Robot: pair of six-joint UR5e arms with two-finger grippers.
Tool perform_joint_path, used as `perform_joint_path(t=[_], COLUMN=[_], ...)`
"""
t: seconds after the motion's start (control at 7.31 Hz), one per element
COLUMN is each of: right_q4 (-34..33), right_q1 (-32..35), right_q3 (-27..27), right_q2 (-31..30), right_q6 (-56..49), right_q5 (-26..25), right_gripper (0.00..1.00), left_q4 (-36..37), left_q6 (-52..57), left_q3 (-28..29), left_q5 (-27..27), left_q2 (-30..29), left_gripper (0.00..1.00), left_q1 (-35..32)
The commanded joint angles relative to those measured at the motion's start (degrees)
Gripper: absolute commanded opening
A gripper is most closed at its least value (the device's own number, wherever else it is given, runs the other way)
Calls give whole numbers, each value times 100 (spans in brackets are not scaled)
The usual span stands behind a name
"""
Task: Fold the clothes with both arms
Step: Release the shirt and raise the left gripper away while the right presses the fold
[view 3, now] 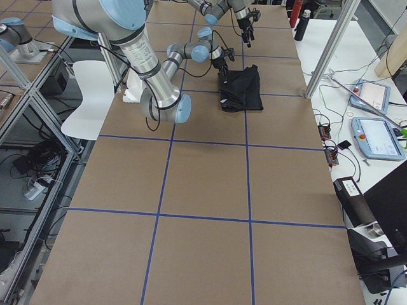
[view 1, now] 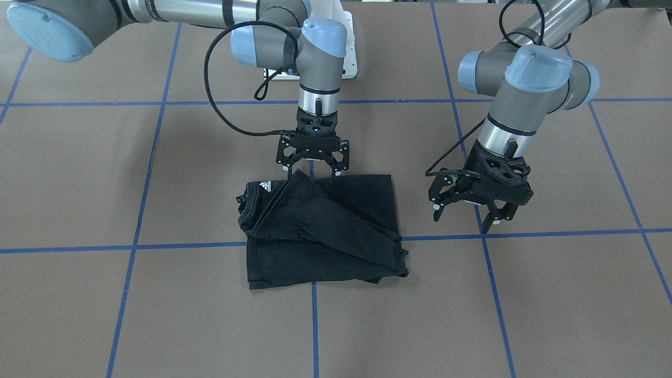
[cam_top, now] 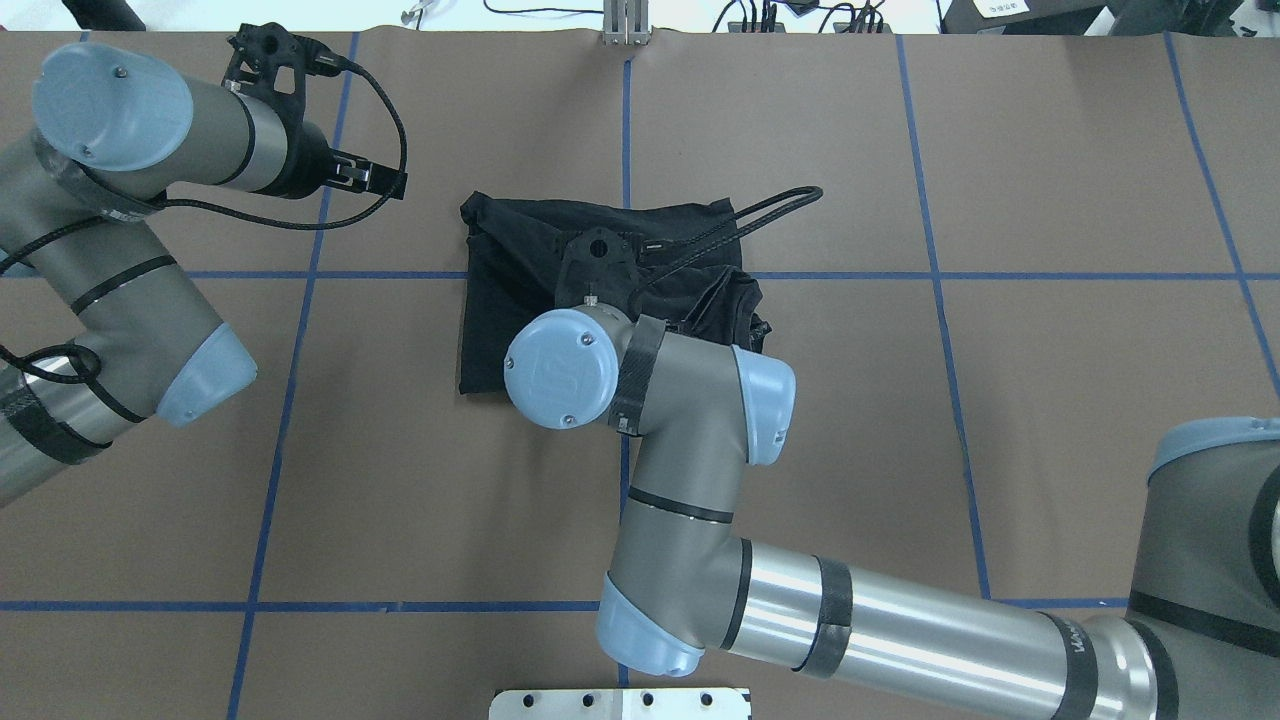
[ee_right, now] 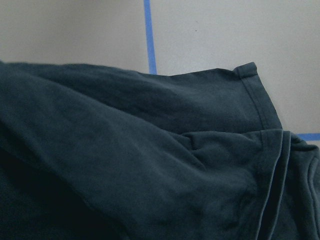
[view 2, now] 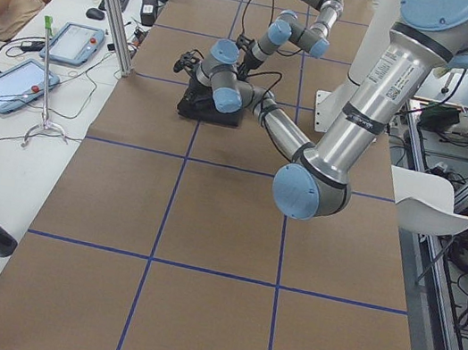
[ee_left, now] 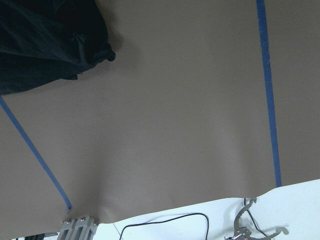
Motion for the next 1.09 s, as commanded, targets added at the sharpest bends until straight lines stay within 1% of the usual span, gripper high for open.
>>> perform_joint_path(t=[0.0,0.14,0.27,0.41,0.55,0.68,0.82,0.96], right_q4=[-495,-593,-603,-612,-612,-621,-690,-734], right_q1=[-153,-187,-266,-276,-310,-337,-346,-346], right_q3=[-174,-174,-174,-174,-174,-174,-130,-121], right_q2=[74,-4,-40,-23,-66,-93,-84,-93], right_q6=[-850,-1176,-1249,-1241,-1232,-1223,-1223,-1214], right_q5=[-278,-330,-427,-436,-445,-445,-445,-445], right_gripper=[93,90,88,61,48,48,35,7], left_q4=[-1,-1,-1,-1,-1,-10,-10,-10], left_q6=[-54,-72,-81,-81,-90,-90,-90,-99], left_q3=[-4,-4,-4,5,5,-4,5,5], left_q5=[0,0,8,8,8,0,8,8], left_q2=[5,5,5,13,5,13,13,13], left_gripper=[100,100,100,100,100,100,100,100], left_q1=[11,19,19,19,19,19,19,19])
